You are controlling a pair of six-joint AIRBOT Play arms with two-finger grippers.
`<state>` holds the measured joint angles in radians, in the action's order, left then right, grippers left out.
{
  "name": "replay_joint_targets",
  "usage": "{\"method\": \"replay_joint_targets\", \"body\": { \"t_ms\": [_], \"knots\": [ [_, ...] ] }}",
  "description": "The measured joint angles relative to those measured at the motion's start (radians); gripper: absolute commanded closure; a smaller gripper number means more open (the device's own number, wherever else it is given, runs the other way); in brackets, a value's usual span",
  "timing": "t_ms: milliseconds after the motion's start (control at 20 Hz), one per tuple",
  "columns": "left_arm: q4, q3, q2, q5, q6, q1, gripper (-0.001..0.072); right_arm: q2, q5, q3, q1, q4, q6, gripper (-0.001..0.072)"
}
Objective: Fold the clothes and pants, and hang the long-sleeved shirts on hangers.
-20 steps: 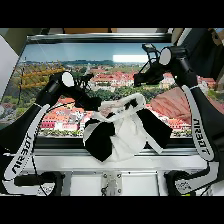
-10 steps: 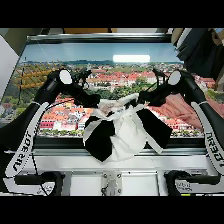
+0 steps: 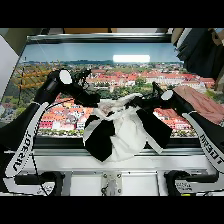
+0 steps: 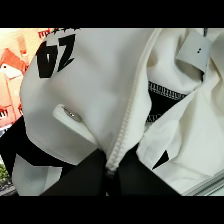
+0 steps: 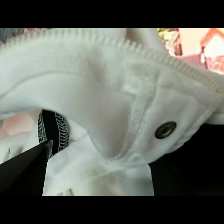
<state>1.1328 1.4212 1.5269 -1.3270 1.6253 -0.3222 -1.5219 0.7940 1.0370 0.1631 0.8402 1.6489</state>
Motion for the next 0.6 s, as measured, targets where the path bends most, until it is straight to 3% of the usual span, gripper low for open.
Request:
{"method": "replay_joint_targets", "body": {
  "t_ms": [150,200,300,400,450,600],
  "knots": [
    [0.0,0.0,0.0,0.01,0.0,0.0,0.069,-0.019,-0.084,-0.007,0.032,-0.029,-0.003,0.006],
    [0.0,0.0,0.0,0.013,0.0,0.0,0.069,-0.023,-0.113,-0.008,0.044,-0.037,-0.003,0.0122],
    [0.0,0.0,0.0,0.016,0.0,0.0,0.069,-0.027,-0.169,-0.01,0.063,-0.049,-0.003,0.0482],
    [0.0,0.0,0.0,0.018,0.001,0.0,0.069,-0.027,-0.199,-0.01,0.069,-0.055,-0.031,0.0631],
    [0.0,0.0,0.0,0.018,0.002,0.0,0.069,-0.022,-0.199,-0.01,0.068,-0.055,-0.055,0.0695],
    [0.0,0.016,0.0,0.0,0.003,0.008,0.069,0.023,-0.114,0.03,0.029,0.013,-0.114,0.0696]
  ]
}}
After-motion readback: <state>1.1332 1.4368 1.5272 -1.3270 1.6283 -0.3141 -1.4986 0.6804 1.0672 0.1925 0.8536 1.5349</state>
